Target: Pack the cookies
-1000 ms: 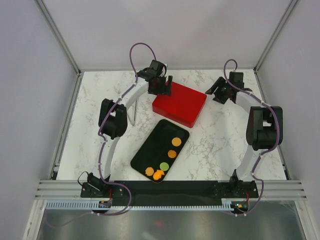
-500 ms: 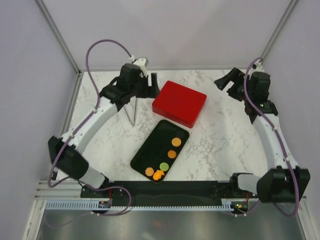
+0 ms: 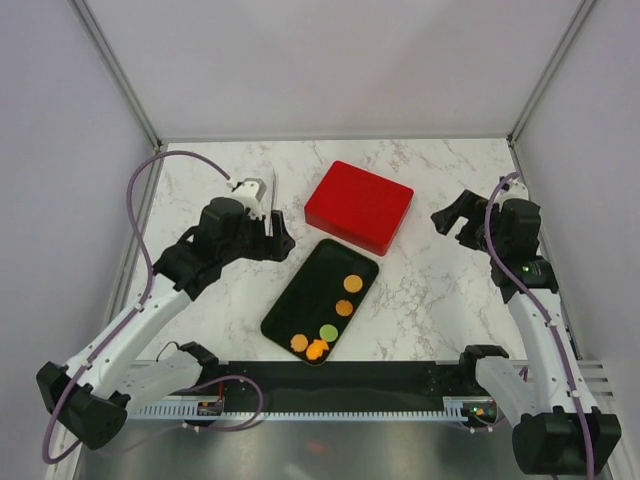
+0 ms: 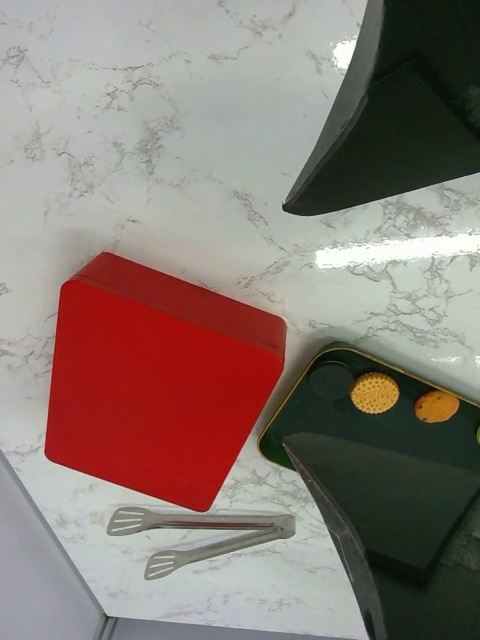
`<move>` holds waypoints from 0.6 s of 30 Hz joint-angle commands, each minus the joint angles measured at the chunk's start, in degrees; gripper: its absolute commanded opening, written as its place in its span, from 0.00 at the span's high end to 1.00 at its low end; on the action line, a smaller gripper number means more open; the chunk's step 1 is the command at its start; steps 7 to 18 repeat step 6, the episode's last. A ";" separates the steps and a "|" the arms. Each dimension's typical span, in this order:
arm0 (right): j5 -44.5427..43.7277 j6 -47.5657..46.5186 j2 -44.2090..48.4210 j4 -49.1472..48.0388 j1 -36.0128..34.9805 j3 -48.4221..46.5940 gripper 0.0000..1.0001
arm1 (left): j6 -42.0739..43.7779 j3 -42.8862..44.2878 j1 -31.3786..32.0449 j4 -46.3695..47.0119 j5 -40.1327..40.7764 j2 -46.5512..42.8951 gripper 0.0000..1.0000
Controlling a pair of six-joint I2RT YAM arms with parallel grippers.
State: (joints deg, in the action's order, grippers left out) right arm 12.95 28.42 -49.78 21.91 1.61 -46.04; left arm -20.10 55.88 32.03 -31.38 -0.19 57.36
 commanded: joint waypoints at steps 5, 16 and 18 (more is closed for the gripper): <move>-2.31 -0.74 -0.32 -1.17 -0.29 -0.98 0.02 | 1.02 -1.47 0.22 -0.09 -2.45 -5.07 0.13; -3.27 -0.39 -0.23 -1.69 -0.29 -1.07 0.02 | 1.20 -1.56 0.22 -0.18 -2.97 -5.33 0.13; -3.27 -0.39 -0.23 -1.69 -0.29 -1.07 0.02 | 1.20 -1.56 0.22 -0.18 -2.97 -5.33 0.13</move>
